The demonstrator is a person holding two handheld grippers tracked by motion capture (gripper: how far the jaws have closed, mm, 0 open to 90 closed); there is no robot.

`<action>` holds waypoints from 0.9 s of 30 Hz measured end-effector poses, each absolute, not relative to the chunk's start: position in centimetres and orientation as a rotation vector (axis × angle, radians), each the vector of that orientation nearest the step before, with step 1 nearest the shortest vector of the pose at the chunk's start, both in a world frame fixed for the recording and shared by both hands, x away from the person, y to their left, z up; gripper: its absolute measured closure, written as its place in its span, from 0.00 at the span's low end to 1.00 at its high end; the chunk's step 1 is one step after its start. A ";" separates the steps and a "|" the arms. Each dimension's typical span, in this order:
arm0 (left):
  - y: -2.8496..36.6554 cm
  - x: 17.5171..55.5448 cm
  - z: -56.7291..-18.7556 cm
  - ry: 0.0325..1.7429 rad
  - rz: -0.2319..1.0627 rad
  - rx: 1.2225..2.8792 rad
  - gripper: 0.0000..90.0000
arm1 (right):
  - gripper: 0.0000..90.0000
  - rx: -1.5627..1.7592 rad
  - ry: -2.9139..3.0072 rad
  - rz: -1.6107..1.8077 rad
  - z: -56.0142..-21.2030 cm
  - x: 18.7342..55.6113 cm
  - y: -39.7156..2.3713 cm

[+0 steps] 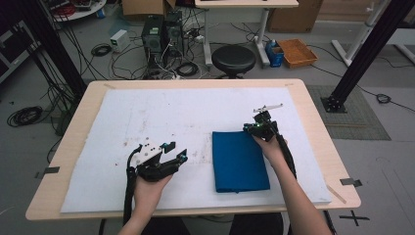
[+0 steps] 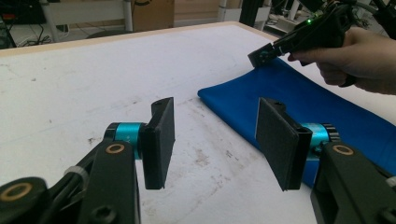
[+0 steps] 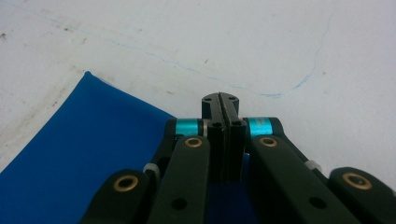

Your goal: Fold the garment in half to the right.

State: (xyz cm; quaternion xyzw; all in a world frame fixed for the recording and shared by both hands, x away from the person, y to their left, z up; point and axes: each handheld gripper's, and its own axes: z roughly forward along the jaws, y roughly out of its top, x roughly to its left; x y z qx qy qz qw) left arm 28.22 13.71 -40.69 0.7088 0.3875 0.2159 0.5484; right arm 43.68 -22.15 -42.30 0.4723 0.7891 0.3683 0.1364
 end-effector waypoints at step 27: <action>17.1 29.1 -40.3 0.758 0.584 1.665 0.43 | 0.66 1.166 2.158 1.321 -37.7 37.6 -26.3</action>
